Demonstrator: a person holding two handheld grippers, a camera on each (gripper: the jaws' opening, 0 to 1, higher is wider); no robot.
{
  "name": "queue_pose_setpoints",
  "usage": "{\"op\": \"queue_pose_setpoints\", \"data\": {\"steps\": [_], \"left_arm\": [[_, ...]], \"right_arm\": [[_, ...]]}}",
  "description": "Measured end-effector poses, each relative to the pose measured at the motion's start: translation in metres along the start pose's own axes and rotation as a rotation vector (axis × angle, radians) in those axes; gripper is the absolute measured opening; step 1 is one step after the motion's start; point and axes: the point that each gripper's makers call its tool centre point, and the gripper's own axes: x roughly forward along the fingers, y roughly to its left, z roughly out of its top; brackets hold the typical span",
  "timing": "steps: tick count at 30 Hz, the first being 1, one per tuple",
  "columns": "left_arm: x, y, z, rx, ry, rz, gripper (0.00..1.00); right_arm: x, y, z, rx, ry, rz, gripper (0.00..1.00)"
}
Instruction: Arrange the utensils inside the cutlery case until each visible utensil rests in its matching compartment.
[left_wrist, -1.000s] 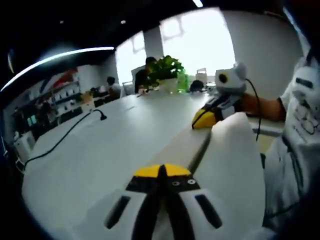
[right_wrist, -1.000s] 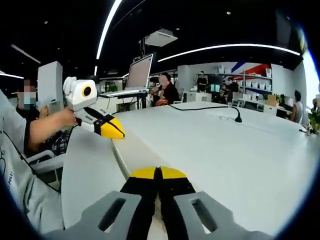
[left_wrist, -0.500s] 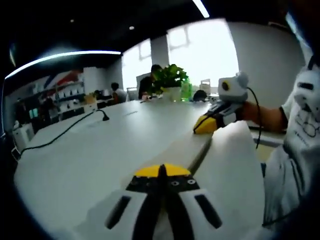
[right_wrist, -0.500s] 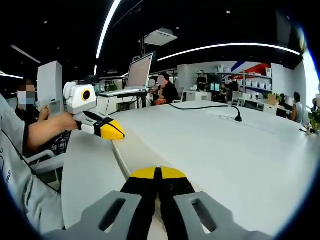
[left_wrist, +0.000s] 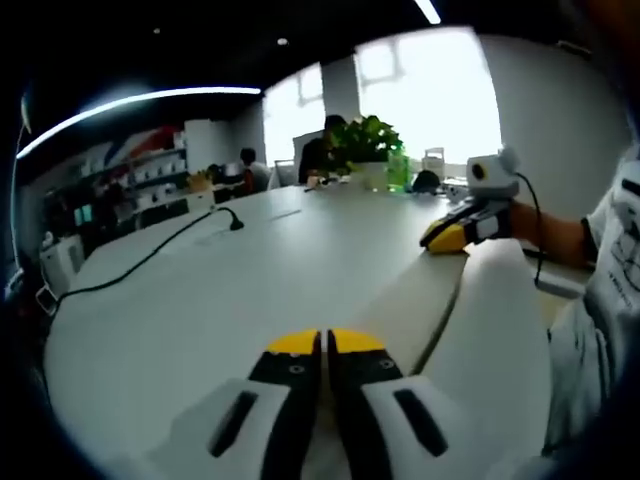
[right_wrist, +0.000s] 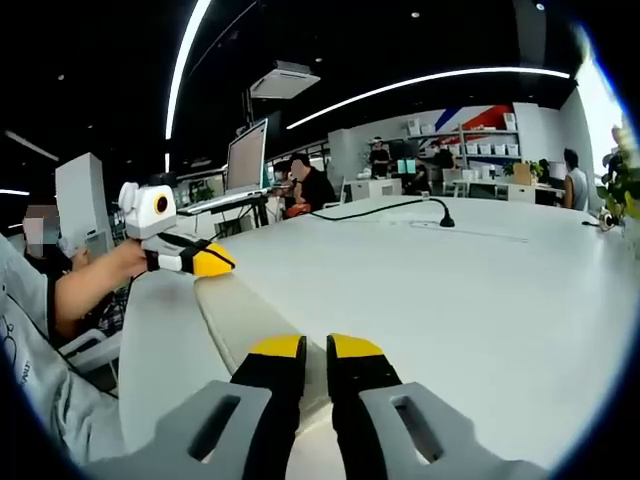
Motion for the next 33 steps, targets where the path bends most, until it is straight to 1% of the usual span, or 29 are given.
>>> {"op": "queue_pose_setpoints", "data": {"steps": [1, 2, 3, 4, 5, 7, 8, 9, 10, 12, 13, 16, 18, 19, 20, 21, 22, 23, 24, 25, 26, 28, 30, 31, 32, 33], "left_arm": [[0.001, 0.000, -0.002, 0.046, 0.009, -0.005, 0.01], [0.000, -0.003, 0.000, 0.043, -0.003, -0.014, 0.00], [-0.001, -0.007, 0.000, 0.067, 0.002, -0.035, 0.00], [0.000, -0.004, 0.000, 0.112, 0.017, -0.019, 0.00], [0.000, -0.004, 0.000, 0.144, 0.024, -0.013, 0.00], [0.001, -0.005, 0.000, 0.130, 0.024, -0.014, 0.00], [0.001, -0.005, 0.000, 0.068, 0.013, -0.026, 0.00], [0.001, -0.005, -0.001, 0.023, 0.004, -0.032, 0.00], [0.000, -0.004, 0.000, 0.005, -0.027, -0.048, 0.00], [-0.001, -0.005, -0.002, 0.025, -0.042, -0.045, 0.00], [-0.001, -0.005, -0.001, 0.011, -0.045, -0.038, 0.00], [-0.001, -0.005, -0.001, 0.011, -0.045, -0.035, 0.00], [-0.001, -0.005, 0.000, -0.005, -0.054, -0.039, 0.00], [-0.001, -0.005, 0.000, -0.011, -0.051, -0.044, 0.00], [-0.001, -0.007, 0.000, -0.039, -0.034, -0.053, 0.00], [0.000, -0.007, 0.000, -0.052, -0.018, -0.056, 0.00], [0.000, -0.007, 0.001, -0.036, -0.009, -0.062, 0.00], [0.001, -0.006, 0.001, -0.026, -0.006, -0.056, 0.00], [0.001, -0.004, 0.002, -0.025, -0.016, -0.045, 0.01], [-0.001, -0.004, 0.005, -0.026, -0.029, -0.042, 0.03], [-0.003, -0.004, 0.007, -0.030, -0.038, -0.041, 0.03], [-0.009, -0.002, 0.014, -0.013, -0.069, -0.020, 0.05], [-0.016, -0.002, 0.022, 0.012, -0.101, -0.018, 0.09], [-0.020, -0.003, 0.027, 0.030, -0.119, -0.024, 0.11], [-0.023, -0.003, 0.032, 0.053, -0.132, -0.030, 0.16], [-0.027, -0.004, 0.033, 0.074, -0.126, -0.036, 0.20]], "right_arm": [[0.000, -0.001, -0.001, -0.022, 0.005, -0.012, 0.04], [0.000, -0.002, -0.001, -0.058, 0.008, -0.017, 0.02], [0.000, -0.003, -0.001, -0.082, 0.010, -0.022, 0.00], [0.000, -0.003, -0.001, -0.101, 0.010, -0.026, 0.00], [0.000, -0.002, -0.002, -0.091, 0.009, -0.024, 0.00], [0.000, -0.002, -0.001, -0.108, 0.004, -0.017, 0.00], [0.000, -0.001, -0.002, -0.109, 0.003, -0.013, 0.00], [0.000, -0.001, -0.002, -0.115, 0.000, -0.004, 0.00], [0.000, -0.001, -0.002, -0.116, 0.000, -0.002, 0.00], [0.000, 0.000, -0.003, -0.118, -0.005, -0.001, 0.00], [-0.001, 0.000, -0.003, -0.122, -0.011, -0.001, 0.00], [-0.001, 0.000, -0.002, -0.122, -0.029, 0.001, 0.00], [0.000, 0.000, -0.001, -0.121, -0.023, 0.000, 0.00], [0.001, 0.000, 0.000, -0.120, -0.010, -0.001, 0.00], [0.001, 0.000, -0.001, -0.119, 0.001, 0.007, 0.00], [0.001, 0.001, -0.001, -0.127, 0.007, 0.032, 0.00], [0.001, 0.001, -0.001, -0.130, 0.012, 0.039, 0.00], [0.000, -0.004, -0.002, -0.092, 0.028, 0.006, 0.06], [-0.001, -0.006, 0.000, -0.085, 0.024, 0.000, 0.12], [-0.003, -0.003, 0.006, -0.084, -0.007, 0.009, 0.14], [-0.005, 0.000, 0.015, -0.078, -0.055, 0.020, 0.14], [-0.012, 0.005, 0.021, -0.081, -0.077, 0.034, 0.16], [-0.017, 0.012, 0.029, -0.111, -0.107, 0.064, 0.23], [-0.019, 0.015, 0.030, -0.129, -0.106, 0.087, 0.30], [-0.021, 0.018, 0.029, -0.137, -0.091, 0.119, 0.36], [-0.022, 0.020, 0.028, -0.134, -0.076, 0.136, 0.43]]}}
